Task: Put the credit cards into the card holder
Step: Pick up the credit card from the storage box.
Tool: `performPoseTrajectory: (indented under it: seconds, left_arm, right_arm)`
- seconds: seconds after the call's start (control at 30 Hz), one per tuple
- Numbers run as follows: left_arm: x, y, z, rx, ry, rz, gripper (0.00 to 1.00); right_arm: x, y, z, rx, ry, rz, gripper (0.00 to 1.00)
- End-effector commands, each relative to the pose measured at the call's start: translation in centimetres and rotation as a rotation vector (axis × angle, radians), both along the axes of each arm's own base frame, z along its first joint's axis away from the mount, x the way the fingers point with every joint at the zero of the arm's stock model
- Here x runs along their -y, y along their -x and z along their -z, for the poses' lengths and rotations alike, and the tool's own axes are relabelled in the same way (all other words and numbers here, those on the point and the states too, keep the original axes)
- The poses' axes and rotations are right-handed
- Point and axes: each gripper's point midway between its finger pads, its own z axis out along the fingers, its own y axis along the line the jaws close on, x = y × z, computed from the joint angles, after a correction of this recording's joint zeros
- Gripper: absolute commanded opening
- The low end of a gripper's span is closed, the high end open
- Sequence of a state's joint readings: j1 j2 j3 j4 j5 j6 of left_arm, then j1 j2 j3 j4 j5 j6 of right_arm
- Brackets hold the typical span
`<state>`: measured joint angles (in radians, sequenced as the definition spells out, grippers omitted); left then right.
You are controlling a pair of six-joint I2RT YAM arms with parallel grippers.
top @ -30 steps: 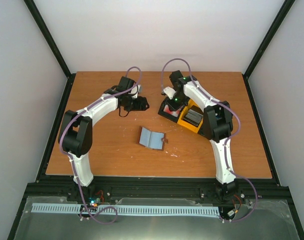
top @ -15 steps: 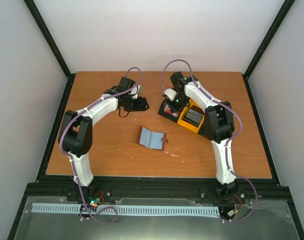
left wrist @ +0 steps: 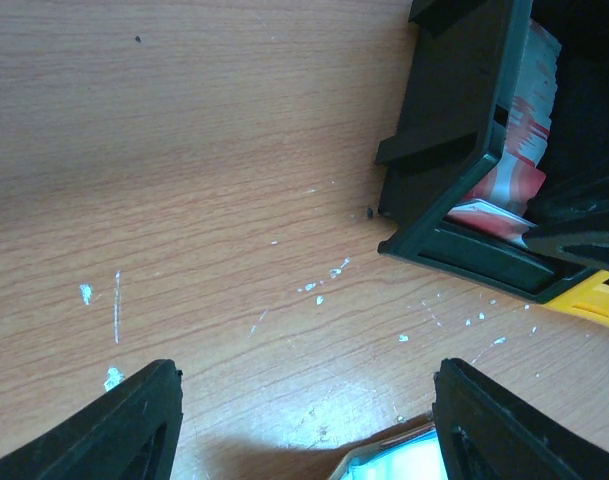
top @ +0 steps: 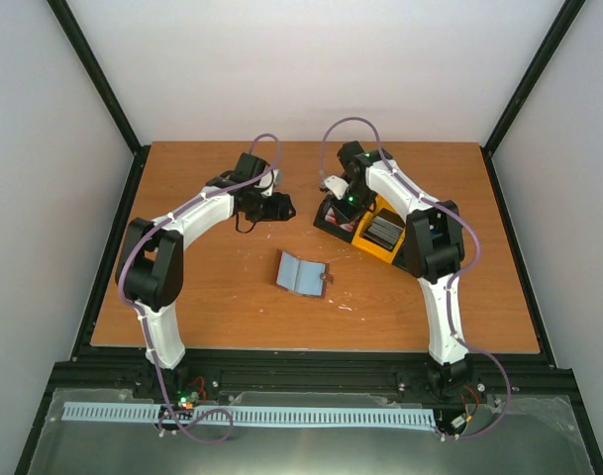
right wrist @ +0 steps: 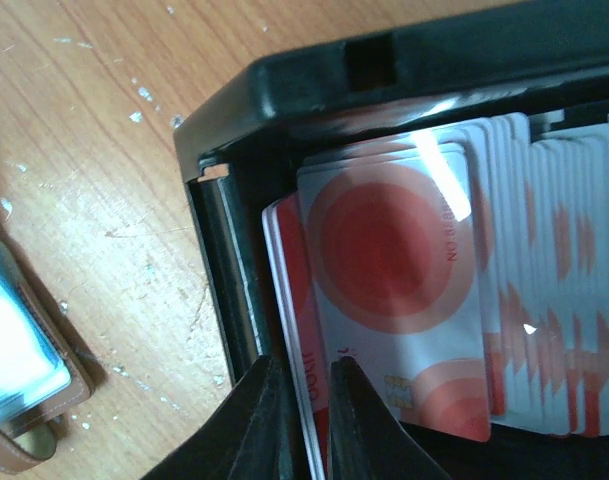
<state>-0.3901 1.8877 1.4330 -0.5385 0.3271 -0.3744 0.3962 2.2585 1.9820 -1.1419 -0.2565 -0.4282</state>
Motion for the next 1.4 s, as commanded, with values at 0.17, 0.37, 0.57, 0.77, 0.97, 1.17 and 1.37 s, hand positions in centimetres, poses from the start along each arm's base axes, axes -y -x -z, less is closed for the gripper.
performPoseTrajectory:
  seconds: [0.17, 0.37, 0.57, 0.77, 0.97, 1.17, 1.37]
  left_arm:
    - [-0.2, -0.5, 0.3, 0.005, 0.001, 0.002, 0.7]
    - [-0.2, -0.5, 0.3, 0.006, 0.001, 0.003, 0.7]
    - [-0.2, -0.5, 0.3, 0.005, 0.003, 0.006, 0.7]
    - [0.5, -0.5, -1.7, 0.056, 0.054, 0.027, 0.71]
    - [1.0, -0.4, -3.6, 0.105, 0.102, 0.05, 0.71]
    - [0.9, -0.4, -3.9, 0.114, 0.102, 0.046, 0.71]
    - [1.6, -0.5, -7.1, 0.198, 0.169, 0.063, 0.75]
  right_arm:
    - [0.5, -2.5, 0.8, 0.066, 0.062, 0.044, 0.11]
    - [-0.2, -1.8, 1.7, 0.018, 0.029, 0.021, 0.12]
    - [-1.2, -0.4, 2.4, -0.052, -0.021, -0.009, 0.13]
    - [-1.3, 0.2, 2.8, -0.076, -0.028, -0.025, 0.16]
    - [-0.8, -0.3, 3.5, -0.062, 0.01, -0.015, 0.22]
    - [-0.5, -2.2, 2.2, 0.027, 0.036, 0.02, 0.03]
    - [-0.6, -3.3, -3.5, 0.115, -0.082, 0.042, 0.03]
